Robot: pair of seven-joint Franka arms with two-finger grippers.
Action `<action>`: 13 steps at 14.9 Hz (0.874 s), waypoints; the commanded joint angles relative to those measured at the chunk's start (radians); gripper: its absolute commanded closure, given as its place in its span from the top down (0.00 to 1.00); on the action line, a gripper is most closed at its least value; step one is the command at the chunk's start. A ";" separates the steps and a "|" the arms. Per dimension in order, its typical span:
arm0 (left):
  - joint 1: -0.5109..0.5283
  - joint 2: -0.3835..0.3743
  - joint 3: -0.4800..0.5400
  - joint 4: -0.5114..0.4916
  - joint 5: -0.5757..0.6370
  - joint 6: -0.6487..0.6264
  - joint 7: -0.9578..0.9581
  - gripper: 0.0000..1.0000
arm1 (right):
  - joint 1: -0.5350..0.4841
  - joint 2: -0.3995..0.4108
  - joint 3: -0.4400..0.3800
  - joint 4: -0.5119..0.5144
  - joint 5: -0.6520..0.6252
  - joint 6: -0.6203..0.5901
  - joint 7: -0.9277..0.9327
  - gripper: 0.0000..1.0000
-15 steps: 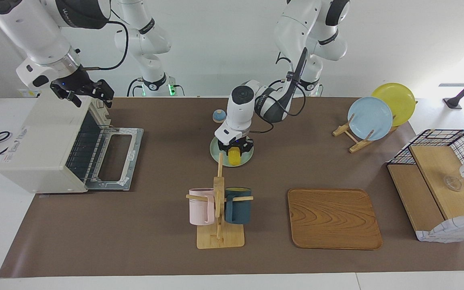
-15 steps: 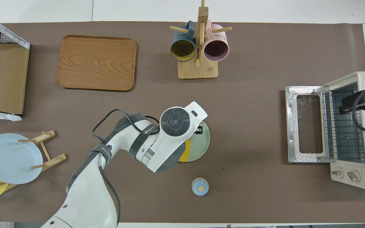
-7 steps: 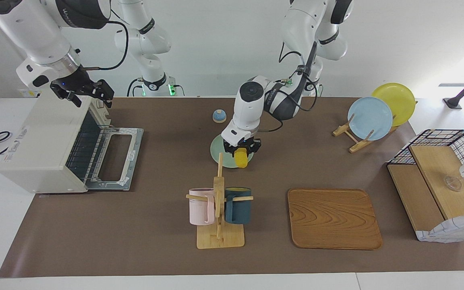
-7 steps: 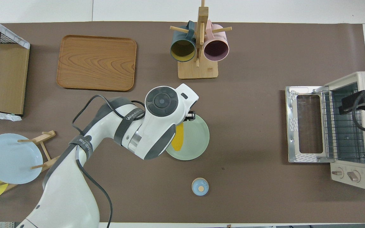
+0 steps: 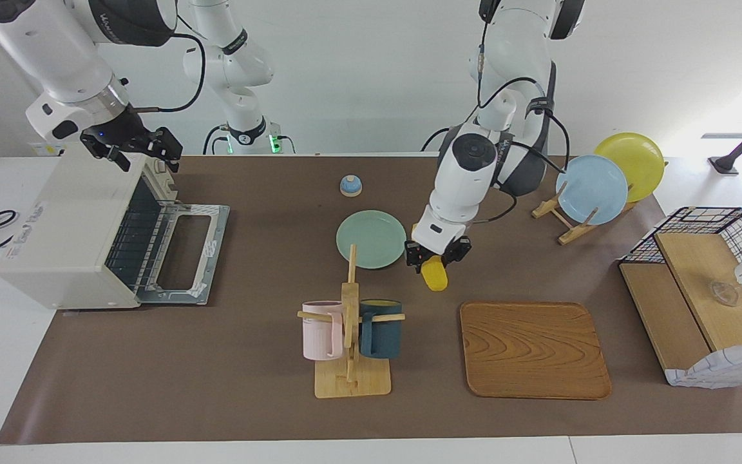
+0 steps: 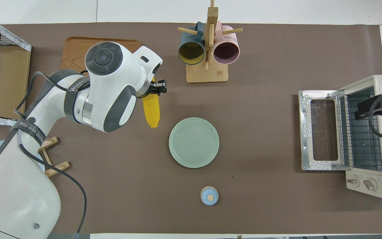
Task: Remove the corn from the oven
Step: 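Lift the corn and carry it to the wooden tray with the left gripper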
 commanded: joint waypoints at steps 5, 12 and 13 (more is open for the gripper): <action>0.129 0.243 -0.011 0.326 0.002 -0.108 0.163 0.00 | -0.022 -0.012 0.014 -0.012 0.005 0.004 -0.019 1.00; 0.183 0.337 -0.011 0.380 0.001 -0.021 0.282 0.00 | -0.022 -0.012 0.014 -0.012 0.005 0.004 -0.019 1.00; 0.184 0.370 -0.011 0.405 0.002 -0.021 0.283 0.00 | -0.022 -0.012 0.014 -0.012 0.005 0.004 -0.019 1.00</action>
